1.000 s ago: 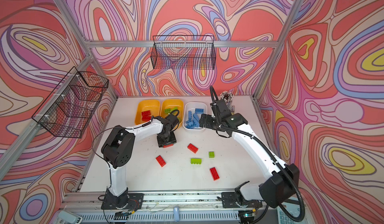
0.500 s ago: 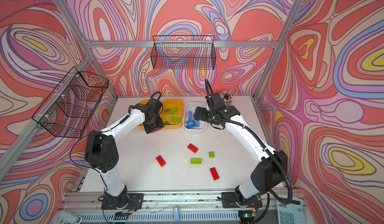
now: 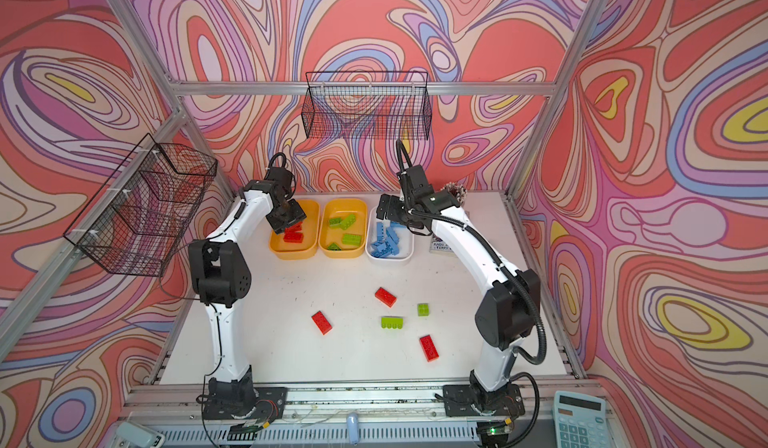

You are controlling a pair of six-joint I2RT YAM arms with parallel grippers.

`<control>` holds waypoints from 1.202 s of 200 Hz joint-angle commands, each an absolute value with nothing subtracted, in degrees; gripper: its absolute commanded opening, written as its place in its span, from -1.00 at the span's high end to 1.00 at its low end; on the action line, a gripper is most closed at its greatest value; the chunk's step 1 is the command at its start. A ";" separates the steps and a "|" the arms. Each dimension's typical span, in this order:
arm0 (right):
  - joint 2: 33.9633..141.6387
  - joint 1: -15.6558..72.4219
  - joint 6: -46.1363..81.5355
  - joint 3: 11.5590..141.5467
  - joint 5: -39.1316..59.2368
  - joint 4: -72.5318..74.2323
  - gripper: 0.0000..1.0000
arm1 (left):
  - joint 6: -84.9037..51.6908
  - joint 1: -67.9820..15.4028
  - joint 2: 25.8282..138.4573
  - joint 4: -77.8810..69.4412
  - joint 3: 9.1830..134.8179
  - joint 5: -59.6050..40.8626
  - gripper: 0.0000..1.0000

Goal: Sort the legos into containers by color
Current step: 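Carry the red brick into the red-brick yellow tray and release it, then move the left gripper down onto the red brick nearest the robot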

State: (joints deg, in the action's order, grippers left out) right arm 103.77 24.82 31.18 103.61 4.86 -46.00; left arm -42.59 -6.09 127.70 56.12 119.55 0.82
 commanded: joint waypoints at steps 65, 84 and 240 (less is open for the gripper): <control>106.94 24.94 32.53 108.75 1.83 -49.36 -0.97 | -44.77 -5.19 136.87 58.78 132.57 -8.33 -0.63; 105.38 24.89 33.44 106.51 2.01 -47.98 -0.96 | -43.88 -5.19 135.54 59.47 132.06 -9.13 -0.72; 88.70 26.28 30.71 85.67 8.48 -43.71 -0.96 | -57.29 -17.93 78.26 53.26 63.90 0.54 -0.71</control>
